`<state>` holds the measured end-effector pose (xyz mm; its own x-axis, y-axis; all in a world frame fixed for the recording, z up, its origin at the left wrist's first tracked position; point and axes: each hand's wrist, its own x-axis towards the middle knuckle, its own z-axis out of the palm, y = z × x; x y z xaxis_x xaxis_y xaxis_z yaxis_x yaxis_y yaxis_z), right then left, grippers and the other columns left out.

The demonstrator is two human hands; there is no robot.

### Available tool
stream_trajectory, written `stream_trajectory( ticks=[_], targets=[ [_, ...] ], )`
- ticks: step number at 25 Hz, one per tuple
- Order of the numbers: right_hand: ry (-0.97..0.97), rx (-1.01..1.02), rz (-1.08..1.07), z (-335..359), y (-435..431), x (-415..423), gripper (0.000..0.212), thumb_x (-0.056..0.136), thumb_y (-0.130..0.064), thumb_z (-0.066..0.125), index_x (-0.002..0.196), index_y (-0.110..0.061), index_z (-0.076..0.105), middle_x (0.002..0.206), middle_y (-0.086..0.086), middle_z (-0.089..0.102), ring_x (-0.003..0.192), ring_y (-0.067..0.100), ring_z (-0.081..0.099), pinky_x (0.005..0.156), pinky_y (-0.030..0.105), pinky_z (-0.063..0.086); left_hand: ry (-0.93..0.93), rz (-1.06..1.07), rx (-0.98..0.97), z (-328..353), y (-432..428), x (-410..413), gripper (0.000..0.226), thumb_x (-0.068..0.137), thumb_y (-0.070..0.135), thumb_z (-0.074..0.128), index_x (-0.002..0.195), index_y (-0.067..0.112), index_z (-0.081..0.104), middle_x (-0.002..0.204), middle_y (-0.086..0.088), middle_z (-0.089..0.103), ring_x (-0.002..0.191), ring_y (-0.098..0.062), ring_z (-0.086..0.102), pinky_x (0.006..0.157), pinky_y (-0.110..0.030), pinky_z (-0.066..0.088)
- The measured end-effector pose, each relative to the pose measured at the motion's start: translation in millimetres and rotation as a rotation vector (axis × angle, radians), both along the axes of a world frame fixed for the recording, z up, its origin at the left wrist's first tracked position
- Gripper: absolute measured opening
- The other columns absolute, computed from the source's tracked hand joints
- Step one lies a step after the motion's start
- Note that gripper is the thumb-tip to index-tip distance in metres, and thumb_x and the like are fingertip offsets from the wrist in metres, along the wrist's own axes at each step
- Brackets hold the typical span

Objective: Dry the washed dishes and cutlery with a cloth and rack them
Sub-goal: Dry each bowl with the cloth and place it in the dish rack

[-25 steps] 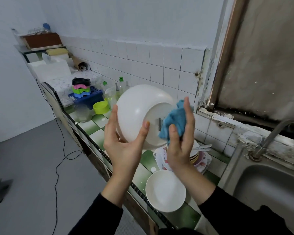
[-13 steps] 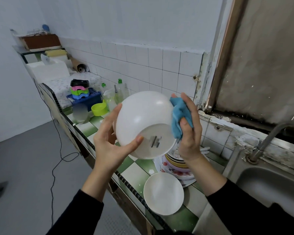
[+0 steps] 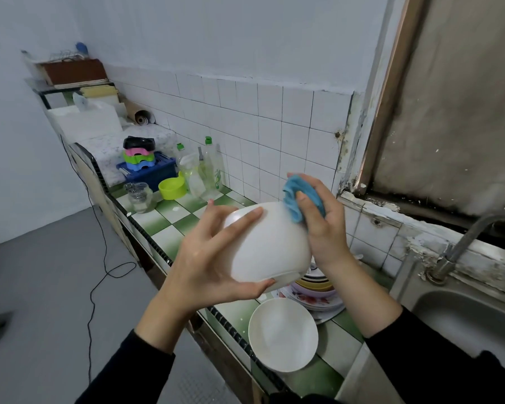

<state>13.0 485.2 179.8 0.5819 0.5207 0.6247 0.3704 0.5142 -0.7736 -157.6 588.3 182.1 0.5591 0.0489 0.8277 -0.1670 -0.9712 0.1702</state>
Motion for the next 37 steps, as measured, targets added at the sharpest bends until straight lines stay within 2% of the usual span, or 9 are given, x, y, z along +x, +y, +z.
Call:
stream_trajectory(
  ticks=[3, 6, 10, 13, 18, 26, 30, 33, 37],
  targets=[
    [0.069, 0.109, -0.150, -6.6, -5.1, 4.4, 0.024, 0.080, -0.036, 0.056, 0.098, -0.023, 0.064, 0.087, -0.019, 0.069, 0.081, -0.001, 0.061, 0.075, 0.014, 0.046, 0.093, 0.019, -0.025, -6.7, -2.1, 2.8, 0.086, 0.063, 0.050, 0.085, 0.137, 0.023, 0.050, 0.136, -0.014, 0.047, 0.135, -0.025, 0.041, 0.112, -0.067, 0.019],
    [0.022, 0.235, -0.321, 3.1, -9.5, 4.5, 0.017, 0.082, -0.030, 0.056, 0.096, -0.023, 0.063, 0.082, -0.025, 0.066, 0.075, -0.006, 0.058, 0.069, 0.011, 0.045, 0.217, 0.080, -0.506, -10.5, -8.1, 5.8, 0.084, 0.066, 0.051, 0.078, 0.139, 0.056, 0.036, 0.160, 0.007, 0.014, 0.149, -0.010, 0.005, 0.118, -0.050, 0.014],
    [-0.195, 0.262, -0.454, -1.1, -6.7, -5.9, 0.025, 0.085, -0.027, 0.061, 0.101, -0.008, 0.064, 0.089, -0.029, 0.063, 0.076, -0.006, 0.059, 0.068, 0.013, 0.047, 0.191, -0.121, -1.365, 1.1, -32.7, 21.9, 0.053, 0.083, 0.043, 0.065, 0.128, 0.061, 0.044, 0.142, 0.022, 0.048, 0.131, -0.016, 0.048, 0.096, -0.047, 0.047],
    [-0.335, 0.229, -0.478, -14.0, -6.9, -22.3, 0.032, 0.091, -0.044, 0.058, 0.106, -0.017, 0.061, 0.099, -0.032, 0.060, 0.078, -0.006, 0.059, 0.067, 0.018, 0.050, 0.048, -0.090, -1.651, 9.6, -32.7, 40.1, 0.049, 0.085, 0.060, 0.056, 0.130, 0.042, 0.056, 0.125, 0.006, 0.064, 0.111, -0.026, 0.063, 0.076, -0.047, 0.057],
    [-0.494, 0.144, -0.371, -24.7, -15.0, -47.4, 0.032, 0.093, -0.047, 0.050, 0.104, -0.018, 0.054, 0.090, -0.013, 0.059, 0.071, 0.001, 0.059, 0.062, 0.016, 0.050, -0.157, 0.013, -1.461, 10.1, -32.7, 47.0, 0.039, 0.093, 0.035, 0.057, 0.131, 0.040, 0.051, 0.108, 0.027, 0.056, 0.082, 0.021, 0.057, 0.083, -0.018, 0.049],
    [0.763, -0.263, 0.008, 20.4, 15.6, -41.7, 0.015, 0.101, -0.028, 0.048, 0.110, -0.019, 0.056, 0.100, 0.006, 0.068, 0.091, 0.021, 0.066, 0.081, 0.040, 0.055, -0.150, -0.082, -1.165, -5.8, -38.5, 38.5, 0.040, 0.090, 0.045, 0.050, 0.130, 0.041, 0.054, 0.137, 0.012, 0.054, 0.130, -0.006, 0.047, 0.112, -0.041, 0.037],
    [0.530, -0.415, 0.376, 20.2, 10.6, -74.1, 0.020, 0.097, 0.001, 0.048, 0.103, -0.011, 0.063, 0.091, 0.009, 0.070, 0.084, 0.021, 0.067, 0.077, 0.029, 0.056, -0.134, -0.122, -1.121, -8.0, -26.3, 34.5, 0.042, 0.091, 0.041, 0.049, 0.132, 0.035, 0.055, 0.132, 0.012, 0.058, 0.127, -0.009, 0.050, 0.107, -0.033, 0.040],
    [0.374, -0.480, 0.265, 21.3, 13.2, -73.0, 0.022, 0.092, 0.002, 0.059, 0.097, -0.017, 0.068, 0.096, 0.009, 0.071, 0.083, 0.021, 0.069, 0.079, 0.030, 0.058, -0.115, -0.216, -1.123, -0.8, -19.2, 24.6, 0.040, 0.092, 0.030, 0.042, 0.130, 0.025, 0.054, 0.116, 0.019, 0.065, 0.112, -0.001, 0.059, 0.088, -0.013, 0.045],
    [0.092, -0.438, 0.176, 19.3, 17.2, -70.5, 0.027, 0.085, 0.004, 0.067, 0.090, -0.022, 0.070, 0.095, 0.002, 0.071, 0.088, 0.014, 0.069, 0.083, 0.030, 0.057, -0.085, -0.259, -1.133, 2.0, -6.2, 18.2, 0.039, 0.094, 0.036, 0.045, 0.129, 0.025, 0.058, 0.121, 0.004, 0.067, 0.118, -0.022, 0.059, 0.102, -0.039, 0.046]
  ],
)
